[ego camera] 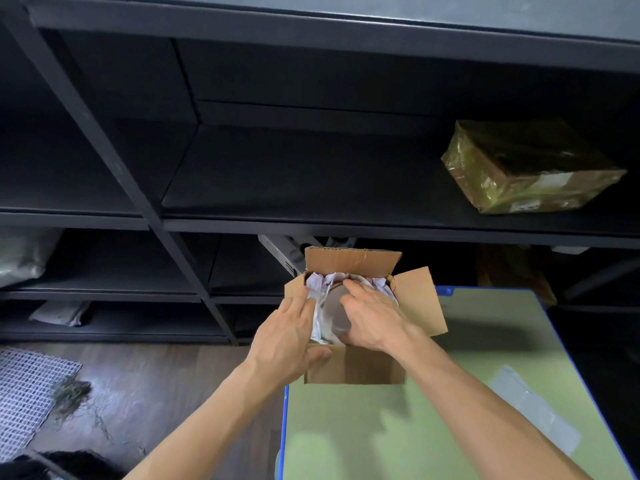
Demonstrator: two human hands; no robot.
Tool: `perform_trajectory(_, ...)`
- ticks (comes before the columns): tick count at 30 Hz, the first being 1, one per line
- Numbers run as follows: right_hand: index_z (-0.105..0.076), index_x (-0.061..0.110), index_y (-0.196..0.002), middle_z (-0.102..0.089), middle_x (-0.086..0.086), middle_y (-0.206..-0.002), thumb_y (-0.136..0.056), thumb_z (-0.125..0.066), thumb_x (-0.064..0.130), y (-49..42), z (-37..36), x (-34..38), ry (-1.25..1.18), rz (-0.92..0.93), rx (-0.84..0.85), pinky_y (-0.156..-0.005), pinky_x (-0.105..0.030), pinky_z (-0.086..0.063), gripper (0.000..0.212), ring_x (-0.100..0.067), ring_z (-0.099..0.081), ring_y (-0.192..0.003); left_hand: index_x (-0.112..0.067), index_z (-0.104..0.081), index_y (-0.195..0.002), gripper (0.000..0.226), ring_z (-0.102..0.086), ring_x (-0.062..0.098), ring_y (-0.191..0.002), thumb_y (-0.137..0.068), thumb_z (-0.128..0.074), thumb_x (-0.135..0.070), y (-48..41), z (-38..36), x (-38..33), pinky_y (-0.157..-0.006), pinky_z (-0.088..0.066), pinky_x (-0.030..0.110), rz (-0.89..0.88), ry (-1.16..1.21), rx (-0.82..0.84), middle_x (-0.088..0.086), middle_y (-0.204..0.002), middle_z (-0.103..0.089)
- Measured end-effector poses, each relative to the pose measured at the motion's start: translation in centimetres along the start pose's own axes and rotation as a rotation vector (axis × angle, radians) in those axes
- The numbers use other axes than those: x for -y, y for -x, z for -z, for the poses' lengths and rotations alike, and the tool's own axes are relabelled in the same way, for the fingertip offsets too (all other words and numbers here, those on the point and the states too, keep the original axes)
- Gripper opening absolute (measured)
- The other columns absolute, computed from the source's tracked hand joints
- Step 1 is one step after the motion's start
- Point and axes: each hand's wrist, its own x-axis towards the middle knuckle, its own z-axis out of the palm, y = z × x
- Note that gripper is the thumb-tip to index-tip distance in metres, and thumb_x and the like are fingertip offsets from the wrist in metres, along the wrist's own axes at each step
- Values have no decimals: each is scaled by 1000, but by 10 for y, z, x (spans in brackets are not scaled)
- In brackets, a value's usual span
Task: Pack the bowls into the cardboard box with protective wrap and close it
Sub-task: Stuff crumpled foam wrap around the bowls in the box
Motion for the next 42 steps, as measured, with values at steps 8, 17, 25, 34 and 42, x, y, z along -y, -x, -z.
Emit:
perform_trajectory(8,-61,12,-127,-28,-8,-159,-86,-67,36,7,-4,-7,-12,52,-66,-116,-43,-25,48,-24,-19,-151,-19,-39,-140,80,-41,20,-119,-80,-58,-69,0,0,1,-87,-41,30,33,14,25,-6,-150,-31)
perform_trajectory(17,-70,16,-111,-60,0,-124,-86,-65,25,68,-9,-40,-183,69,-283,-84,-38,-50,27,-28,-59,-113,-10,-58,-125,56,-55,30,-104,-87,-45,-49,-6,-8,-45,-83,-50,41,-23,95,-195,6,-119,-58)
perform_trajectory(25,-67,24,-110,-58,12,-108,-90,-65,27,142,-13,-94,-279,-26,-398,-80,-27,-45,20,-15,-54,-99,-21,-61,-110,20,-52,20,-92,-94,-55,-32,-23,-14,-128,-75,-43,37,-227,202,-205,-6,-100,-56)
perform_trajectory(34,-60,28,-127,-54,18,-126,-97,-57,33,214,-66,-171,-376,-289,-252,-92,-26,-47,30,-6,-48,-123,-22,-61,-112,20,-54,17,-90,-98,-52,-32,-33,-58,-221,-78,-49,33,-451,285,-41,-6,-102,-59)
perform_trajectory(42,-47,30,-142,-44,16,-145,-100,-52,31,252,-122,-224,-438,-541,-30,-100,-29,-44,43,-6,-37,-136,-17,-49,-134,42,-50,24,-112,-99,-44,-39,-69,-129,-250,-96,-42,35,-399,68,257,1,-125,-52)
